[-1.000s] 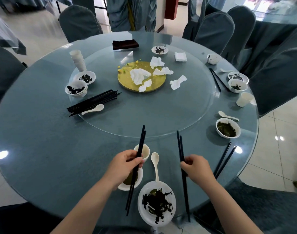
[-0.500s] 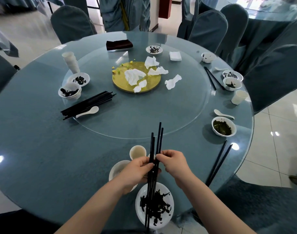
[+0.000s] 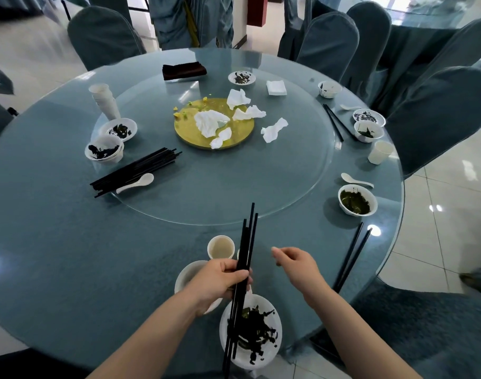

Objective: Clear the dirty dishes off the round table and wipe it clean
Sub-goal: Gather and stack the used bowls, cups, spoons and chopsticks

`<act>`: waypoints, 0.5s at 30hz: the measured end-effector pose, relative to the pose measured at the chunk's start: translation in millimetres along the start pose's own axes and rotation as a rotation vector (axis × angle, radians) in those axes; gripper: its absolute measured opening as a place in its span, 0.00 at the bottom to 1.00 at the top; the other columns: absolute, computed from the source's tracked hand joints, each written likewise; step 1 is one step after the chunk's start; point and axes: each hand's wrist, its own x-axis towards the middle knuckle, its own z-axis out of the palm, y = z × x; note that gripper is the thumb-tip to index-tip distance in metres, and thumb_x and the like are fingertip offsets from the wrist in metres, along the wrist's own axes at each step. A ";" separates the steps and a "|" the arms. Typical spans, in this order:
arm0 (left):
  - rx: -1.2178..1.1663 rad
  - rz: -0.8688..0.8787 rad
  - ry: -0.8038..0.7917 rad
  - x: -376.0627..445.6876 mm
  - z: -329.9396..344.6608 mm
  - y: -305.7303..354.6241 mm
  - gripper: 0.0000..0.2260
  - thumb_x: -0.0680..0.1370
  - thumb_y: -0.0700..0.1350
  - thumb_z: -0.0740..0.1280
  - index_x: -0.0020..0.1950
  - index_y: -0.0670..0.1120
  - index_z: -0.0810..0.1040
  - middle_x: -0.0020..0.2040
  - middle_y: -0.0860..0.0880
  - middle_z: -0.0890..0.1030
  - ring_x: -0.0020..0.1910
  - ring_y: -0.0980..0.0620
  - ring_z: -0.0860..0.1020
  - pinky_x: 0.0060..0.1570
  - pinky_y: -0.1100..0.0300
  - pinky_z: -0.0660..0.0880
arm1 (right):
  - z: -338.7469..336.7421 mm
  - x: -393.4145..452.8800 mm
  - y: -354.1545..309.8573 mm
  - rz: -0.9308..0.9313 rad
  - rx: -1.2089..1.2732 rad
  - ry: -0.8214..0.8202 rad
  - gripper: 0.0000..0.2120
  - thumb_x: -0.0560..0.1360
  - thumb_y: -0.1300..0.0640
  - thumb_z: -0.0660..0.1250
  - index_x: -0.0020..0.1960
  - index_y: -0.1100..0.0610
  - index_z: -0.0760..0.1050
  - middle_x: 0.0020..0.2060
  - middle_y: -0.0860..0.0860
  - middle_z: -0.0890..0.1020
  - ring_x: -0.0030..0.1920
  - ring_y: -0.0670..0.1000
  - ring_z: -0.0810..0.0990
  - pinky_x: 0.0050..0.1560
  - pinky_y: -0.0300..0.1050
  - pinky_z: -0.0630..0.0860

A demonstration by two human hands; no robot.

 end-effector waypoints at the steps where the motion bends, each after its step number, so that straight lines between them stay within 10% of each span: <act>1: -0.005 0.009 0.029 -0.1 -1.7 0.8 0.07 0.79 0.36 0.65 0.55 0.37 0.79 0.41 0.45 0.83 0.39 0.52 0.82 0.40 0.58 0.79 | -10.3 10.6 13.3 0.024 -0.103 0.083 0.13 0.77 0.46 0.67 0.50 0.56 0.80 0.44 0.48 0.83 0.43 0.48 0.78 0.45 0.44 0.76; 8: 0.023 0.058 0.157 -3.9 -17.6 2.3 0.06 0.80 0.38 0.64 0.54 0.39 0.79 0.45 0.46 0.86 0.42 0.53 0.82 0.42 0.59 0.79 | -74.1 32.4 97.9 0.304 -0.682 0.374 0.36 0.74 0.37 0.65 0.65 0.66 0.65 0.60 0.62 0.73 0.59 0.63 0.74 0.55 0.56 0.76; 15: 0.027 0.054 0.166 -6.9 -21.4 -5.5 0.06 0.80 0.38 0.64 0.54 0.40 0.79 0.46 0.45 0.86 0.45 0.50 0.83 0.49 0.55 0.80 | -75.1 30.4 109.7 0.280 -0.650 0.296 0.14 0.79 0.53 0.63 0.42 0.63 0.72 0.37 0.57 0.77 0.34 0.55 0.73 0.34 0.46 0.71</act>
